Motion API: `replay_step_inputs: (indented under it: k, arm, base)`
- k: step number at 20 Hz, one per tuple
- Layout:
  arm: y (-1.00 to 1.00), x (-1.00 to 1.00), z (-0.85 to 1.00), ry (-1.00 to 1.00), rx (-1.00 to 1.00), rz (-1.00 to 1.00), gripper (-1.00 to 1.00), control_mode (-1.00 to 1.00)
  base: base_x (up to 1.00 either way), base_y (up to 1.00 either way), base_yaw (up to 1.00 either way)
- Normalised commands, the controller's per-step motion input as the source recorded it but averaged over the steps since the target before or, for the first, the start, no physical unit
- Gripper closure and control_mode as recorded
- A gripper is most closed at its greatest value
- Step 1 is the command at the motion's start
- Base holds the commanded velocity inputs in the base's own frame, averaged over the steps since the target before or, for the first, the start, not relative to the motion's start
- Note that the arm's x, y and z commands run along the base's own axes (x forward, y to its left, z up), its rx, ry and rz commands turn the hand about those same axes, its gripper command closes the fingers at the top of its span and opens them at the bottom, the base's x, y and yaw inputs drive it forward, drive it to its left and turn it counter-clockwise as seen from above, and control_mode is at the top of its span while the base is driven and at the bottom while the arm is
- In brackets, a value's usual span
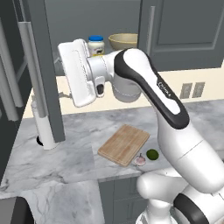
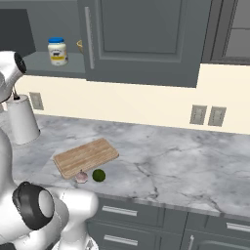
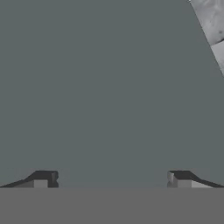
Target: Open the cabinet. Place the bowl and condiment on the counter. Then place the lime and garlic on the cutting board.
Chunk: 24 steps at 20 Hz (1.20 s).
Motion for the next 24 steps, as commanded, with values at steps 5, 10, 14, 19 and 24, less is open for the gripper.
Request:
replay_step_inputs:
  k: [5,10,14,19,24]
  arm:
    - [-0.47,-0.40,0.00,-0.27,0.07,0.00,-1.00,-1.00]
    - [-0.58,-0.34,0.00,-0.27,0.06,-0.02,-1.00,-1.00]
    - [-1.00,-0.26,-0.01,-0.24,0.10,-0.08,-1.00,-1.00]
    - [-0.91,-0.31,0.00,-0.34,0.00,-0.13,-1.00,-1.00]
    - [-0.55,-0.35,0.02,-0.45,-0.22,-0.11,-1.00,-1.00]
  base:
    - [0.00,0.00,0.00]
    - [0.00,0.00,0.00]
    - [0.00,0.00,0.00]
    - [0.00,0.00,0.00]
    - [0.00,0.00,0.00]
